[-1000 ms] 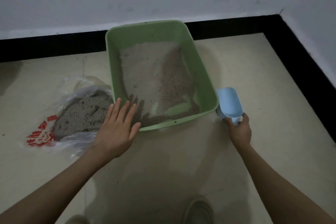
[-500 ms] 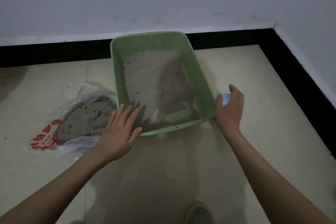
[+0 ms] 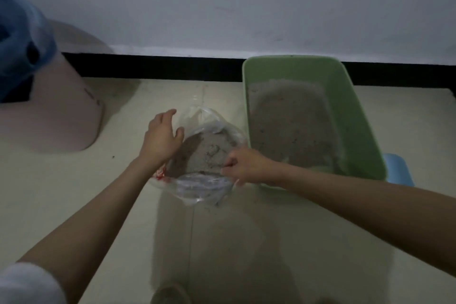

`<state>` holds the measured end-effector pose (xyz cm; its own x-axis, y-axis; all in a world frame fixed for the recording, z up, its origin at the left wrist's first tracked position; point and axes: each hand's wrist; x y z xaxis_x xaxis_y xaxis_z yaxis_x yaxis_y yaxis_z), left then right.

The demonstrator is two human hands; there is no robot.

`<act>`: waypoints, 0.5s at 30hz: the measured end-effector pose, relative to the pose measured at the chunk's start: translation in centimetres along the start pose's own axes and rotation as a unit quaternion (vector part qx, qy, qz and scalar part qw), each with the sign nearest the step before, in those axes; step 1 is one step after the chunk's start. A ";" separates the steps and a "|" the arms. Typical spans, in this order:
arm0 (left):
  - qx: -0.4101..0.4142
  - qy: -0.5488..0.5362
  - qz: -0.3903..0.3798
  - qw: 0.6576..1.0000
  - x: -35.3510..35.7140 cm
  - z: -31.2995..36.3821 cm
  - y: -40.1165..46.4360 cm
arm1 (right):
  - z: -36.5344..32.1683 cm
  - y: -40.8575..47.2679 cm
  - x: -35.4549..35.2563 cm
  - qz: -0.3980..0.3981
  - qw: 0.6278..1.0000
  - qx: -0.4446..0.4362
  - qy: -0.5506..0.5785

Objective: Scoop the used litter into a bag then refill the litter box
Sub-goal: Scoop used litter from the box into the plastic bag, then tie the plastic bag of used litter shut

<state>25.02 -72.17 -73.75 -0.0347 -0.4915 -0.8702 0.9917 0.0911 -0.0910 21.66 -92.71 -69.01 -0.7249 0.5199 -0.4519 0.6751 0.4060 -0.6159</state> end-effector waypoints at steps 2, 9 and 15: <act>-0.052 -0.024 -0.055 0.997 0.4 -0.7 1.1 | 0.0 0.8 3.2 -0.059 0.947 0.171 0.266; -0.177 -0.329 -0.165 0.913 1.4 0.4 4.3 | 2.1 2.4 7.5 -0.080 0.785 0.295 0.538; -0.121 -0.327 -0.125 0.929 0.6 3.0 4.9 | 0.0 3.1 6.5 -0.026 0.811 0.231 0.536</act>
<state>30.26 -74.64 -73.25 -0.1001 -0.9369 -0.3349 0.9032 0.0557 -0.4256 19.06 -88.11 -73.88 -0.0468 0.9668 0.2512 0.3438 0.2517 -0.9047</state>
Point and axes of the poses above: each hand's wrist, its own y-axis towards the middle knuckle, its own x-axis out of the palm, z = x × y, and after that the axes turned 2 degrees about -z, right-handed
